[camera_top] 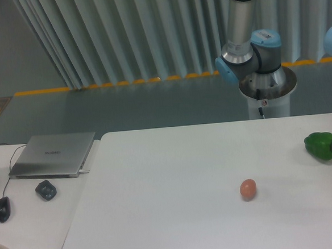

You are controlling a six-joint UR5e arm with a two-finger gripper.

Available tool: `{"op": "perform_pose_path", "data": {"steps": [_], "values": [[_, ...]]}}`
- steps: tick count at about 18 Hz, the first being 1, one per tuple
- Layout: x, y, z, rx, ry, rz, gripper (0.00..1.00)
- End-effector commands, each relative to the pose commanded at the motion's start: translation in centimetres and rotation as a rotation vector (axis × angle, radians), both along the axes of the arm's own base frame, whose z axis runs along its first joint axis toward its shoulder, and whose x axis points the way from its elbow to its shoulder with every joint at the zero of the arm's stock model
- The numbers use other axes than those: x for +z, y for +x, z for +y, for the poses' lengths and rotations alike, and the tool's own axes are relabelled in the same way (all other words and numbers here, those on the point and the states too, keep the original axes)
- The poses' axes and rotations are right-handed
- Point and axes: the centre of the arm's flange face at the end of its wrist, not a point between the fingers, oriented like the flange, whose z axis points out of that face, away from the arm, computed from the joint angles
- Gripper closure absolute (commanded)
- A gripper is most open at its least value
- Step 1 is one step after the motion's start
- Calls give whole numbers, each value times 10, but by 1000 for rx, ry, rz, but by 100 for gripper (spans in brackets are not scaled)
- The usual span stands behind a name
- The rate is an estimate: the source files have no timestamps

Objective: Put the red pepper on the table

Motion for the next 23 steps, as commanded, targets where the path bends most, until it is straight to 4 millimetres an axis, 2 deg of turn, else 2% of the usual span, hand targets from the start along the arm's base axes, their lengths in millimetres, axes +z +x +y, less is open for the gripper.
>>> {"op": "perform_pose_path", "data": {"steps": [3,8,12,17,19,21,22,23], "values": [[0,-1,-2,3,0,0,0],[12,1,2,22,87,4,0],[18,-13,-14,219,101,30,0],[33,-24,-14,411,174,84,0],[21,-33,-11,430,181,88,0],[5,-59,-22,460,200,112,0],[-1,-65,-19,464,203,112,0],[-3,-72,-19,464,204,115,8]]}}
